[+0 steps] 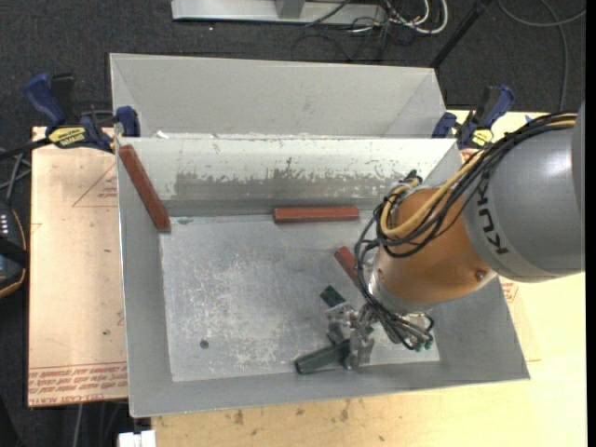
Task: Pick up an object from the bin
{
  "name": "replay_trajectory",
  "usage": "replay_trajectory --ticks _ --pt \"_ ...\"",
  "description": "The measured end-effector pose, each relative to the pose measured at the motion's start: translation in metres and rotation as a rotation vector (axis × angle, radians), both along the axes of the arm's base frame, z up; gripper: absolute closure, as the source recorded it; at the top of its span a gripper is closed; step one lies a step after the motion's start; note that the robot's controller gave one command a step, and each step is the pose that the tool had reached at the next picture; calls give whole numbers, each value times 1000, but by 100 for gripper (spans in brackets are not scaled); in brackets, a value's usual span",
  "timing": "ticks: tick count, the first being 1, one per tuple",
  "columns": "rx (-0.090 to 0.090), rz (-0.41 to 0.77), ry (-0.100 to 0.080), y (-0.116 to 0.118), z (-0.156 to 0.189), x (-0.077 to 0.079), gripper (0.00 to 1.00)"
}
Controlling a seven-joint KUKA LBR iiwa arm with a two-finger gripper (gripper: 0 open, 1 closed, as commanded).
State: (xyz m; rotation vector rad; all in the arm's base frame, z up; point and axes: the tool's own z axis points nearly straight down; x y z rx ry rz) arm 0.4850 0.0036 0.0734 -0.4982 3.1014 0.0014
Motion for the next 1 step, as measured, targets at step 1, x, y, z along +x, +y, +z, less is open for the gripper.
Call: replay_trajectory --ticks 1 --pt "0 0 3 1 21 -1 100"
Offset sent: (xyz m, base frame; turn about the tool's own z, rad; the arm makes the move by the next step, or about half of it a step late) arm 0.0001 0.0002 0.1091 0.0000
